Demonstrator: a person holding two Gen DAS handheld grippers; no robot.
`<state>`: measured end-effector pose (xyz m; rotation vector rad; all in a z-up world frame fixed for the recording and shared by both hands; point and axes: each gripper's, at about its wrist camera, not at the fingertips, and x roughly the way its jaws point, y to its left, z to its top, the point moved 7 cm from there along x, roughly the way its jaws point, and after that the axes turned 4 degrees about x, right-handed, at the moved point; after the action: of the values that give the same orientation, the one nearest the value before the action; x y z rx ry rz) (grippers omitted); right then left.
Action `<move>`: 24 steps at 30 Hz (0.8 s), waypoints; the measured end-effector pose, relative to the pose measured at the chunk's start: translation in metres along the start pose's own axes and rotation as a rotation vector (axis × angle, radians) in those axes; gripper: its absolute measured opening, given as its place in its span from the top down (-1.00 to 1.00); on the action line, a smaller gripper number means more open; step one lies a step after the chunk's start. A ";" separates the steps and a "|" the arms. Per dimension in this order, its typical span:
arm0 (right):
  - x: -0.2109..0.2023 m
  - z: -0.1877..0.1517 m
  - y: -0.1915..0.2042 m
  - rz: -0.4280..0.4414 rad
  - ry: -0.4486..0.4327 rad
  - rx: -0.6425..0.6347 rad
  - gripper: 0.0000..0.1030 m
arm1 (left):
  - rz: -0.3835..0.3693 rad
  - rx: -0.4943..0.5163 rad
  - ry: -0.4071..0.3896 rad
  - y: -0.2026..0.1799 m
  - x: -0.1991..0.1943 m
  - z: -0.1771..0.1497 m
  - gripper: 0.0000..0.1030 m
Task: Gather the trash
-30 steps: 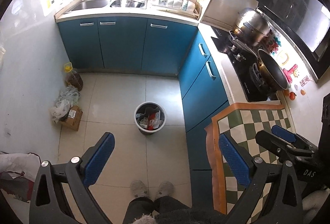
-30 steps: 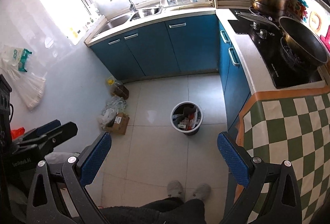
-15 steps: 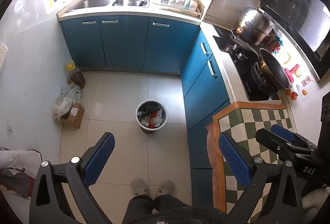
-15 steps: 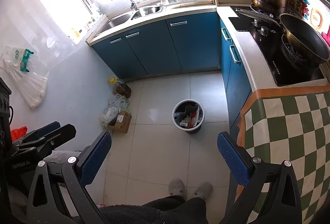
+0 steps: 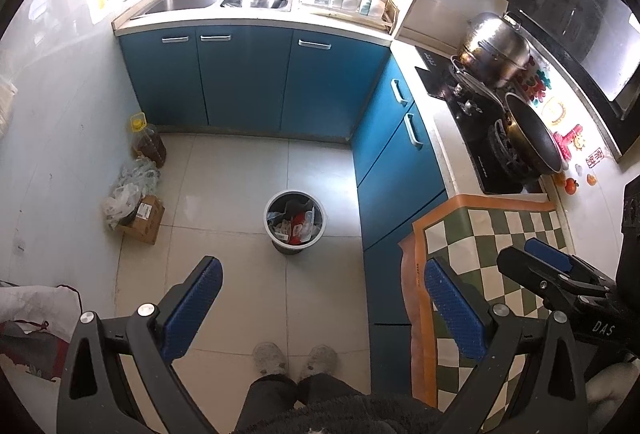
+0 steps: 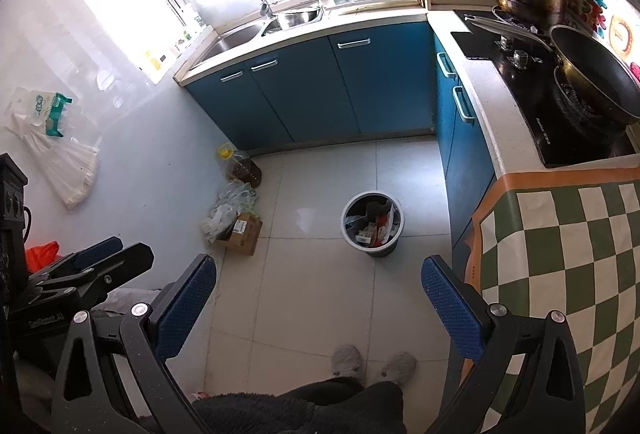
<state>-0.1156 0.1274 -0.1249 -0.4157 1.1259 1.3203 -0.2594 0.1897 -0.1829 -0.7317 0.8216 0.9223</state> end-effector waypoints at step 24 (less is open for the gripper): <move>0.006 -0.008 0.000 0.011 0.026 0.008 -1.00 | -0.038 -0.018 0.021 -0.004 -0.004 -0.006 -1.00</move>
<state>-0.1199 0.1249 -0.1333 -0.4228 1.1561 1.3232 -0.2594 0.1814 -0.1815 -0.7710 0.8161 0.8897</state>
